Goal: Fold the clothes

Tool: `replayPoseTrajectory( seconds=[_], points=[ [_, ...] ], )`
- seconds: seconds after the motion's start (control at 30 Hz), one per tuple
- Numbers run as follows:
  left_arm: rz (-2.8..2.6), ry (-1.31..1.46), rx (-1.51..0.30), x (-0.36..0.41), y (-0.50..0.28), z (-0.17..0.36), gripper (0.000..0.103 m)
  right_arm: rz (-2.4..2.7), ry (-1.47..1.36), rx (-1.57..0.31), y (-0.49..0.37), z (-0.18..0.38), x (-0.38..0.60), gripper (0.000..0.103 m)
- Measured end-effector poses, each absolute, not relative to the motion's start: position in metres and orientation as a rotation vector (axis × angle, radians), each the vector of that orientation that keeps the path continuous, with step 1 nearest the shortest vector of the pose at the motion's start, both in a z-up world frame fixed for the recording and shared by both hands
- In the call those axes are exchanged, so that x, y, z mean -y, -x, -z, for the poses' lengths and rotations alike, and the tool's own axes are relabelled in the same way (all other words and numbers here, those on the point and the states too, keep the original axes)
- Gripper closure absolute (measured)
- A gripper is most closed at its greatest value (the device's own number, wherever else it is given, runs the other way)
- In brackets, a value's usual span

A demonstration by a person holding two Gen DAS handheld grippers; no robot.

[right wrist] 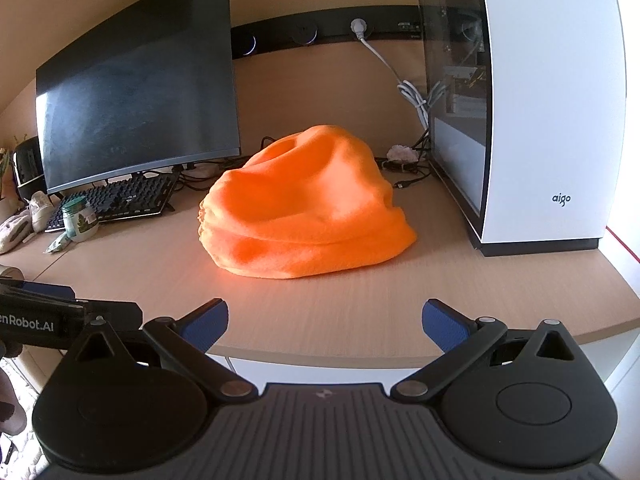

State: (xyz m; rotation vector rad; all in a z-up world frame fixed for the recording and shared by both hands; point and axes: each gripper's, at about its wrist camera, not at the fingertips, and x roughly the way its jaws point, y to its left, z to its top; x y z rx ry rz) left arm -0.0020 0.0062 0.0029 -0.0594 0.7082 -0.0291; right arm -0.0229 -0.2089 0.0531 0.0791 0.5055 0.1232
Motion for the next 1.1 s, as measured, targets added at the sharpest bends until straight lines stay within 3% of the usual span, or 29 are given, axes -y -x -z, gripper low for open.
replayPoseTrajectory(
  seconds=[1.1],
  points=[
    [0.015, 0.071, -0.753, -0.0002, -0.0003, 0.0033, 0.000, -0.145, -0.095, -0.513, 0.0187, -0.0451, 0.2146, 0.000]
  ],
)
